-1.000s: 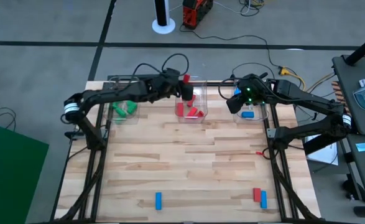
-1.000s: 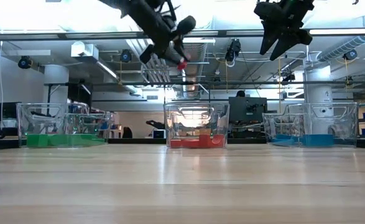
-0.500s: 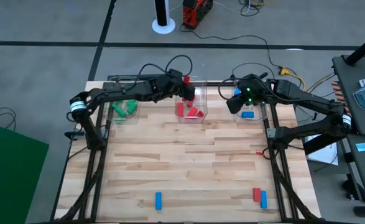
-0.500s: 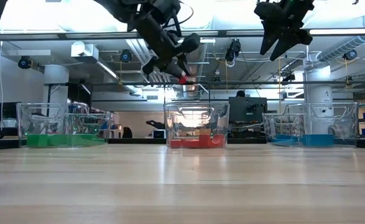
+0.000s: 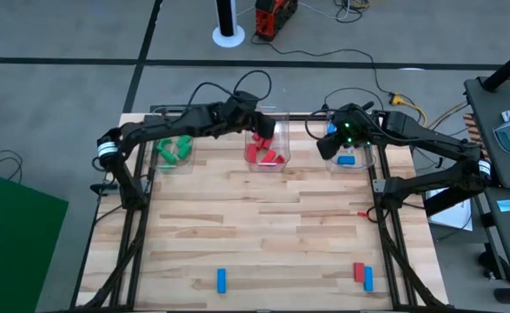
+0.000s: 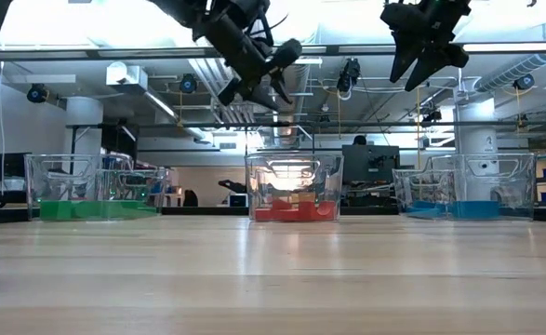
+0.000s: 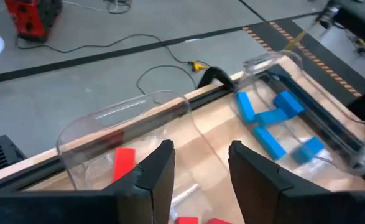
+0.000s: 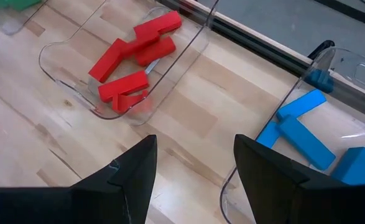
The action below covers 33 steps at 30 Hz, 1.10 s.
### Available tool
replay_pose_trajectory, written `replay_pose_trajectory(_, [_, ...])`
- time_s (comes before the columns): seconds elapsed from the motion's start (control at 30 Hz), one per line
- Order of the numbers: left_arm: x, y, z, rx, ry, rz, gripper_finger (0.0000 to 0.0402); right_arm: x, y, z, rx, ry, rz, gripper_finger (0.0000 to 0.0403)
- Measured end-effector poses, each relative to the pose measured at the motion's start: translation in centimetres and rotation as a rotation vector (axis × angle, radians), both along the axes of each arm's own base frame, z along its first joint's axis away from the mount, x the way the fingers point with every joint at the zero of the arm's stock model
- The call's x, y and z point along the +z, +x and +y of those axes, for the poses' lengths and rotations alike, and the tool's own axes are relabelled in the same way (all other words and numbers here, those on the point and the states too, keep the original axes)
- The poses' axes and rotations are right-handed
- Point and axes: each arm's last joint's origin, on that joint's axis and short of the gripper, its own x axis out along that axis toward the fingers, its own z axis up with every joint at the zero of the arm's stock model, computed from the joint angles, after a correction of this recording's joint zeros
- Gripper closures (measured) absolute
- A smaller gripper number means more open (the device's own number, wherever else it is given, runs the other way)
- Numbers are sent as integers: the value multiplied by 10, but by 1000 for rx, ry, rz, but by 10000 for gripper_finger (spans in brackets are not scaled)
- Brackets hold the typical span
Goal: Sort blocks
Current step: Adjust the red wooden block
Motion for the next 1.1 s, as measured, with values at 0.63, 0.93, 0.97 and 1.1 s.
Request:
replay_pose_trajectory(0.63, [69, -20, -140, -192, 8, 407, 271, 0, 4, 10, 246, 210, -83, 197])
replay_pose_trajectory(0.93, [76, -50, -195, -286, -37, 431, 271, 5, 22, 50, 331, 319, -179, 197])
replay_pose_trajectory(0.97, [79, -54, -198, -306, -25, 439, 271, 7, 26, 57, 347, 329, -209, 197])
replay_pose_trajectory(1.1, [91, -73, -205, -424, -12, 454, 271, 13, 46, 82, 380, 350, -342, 197])
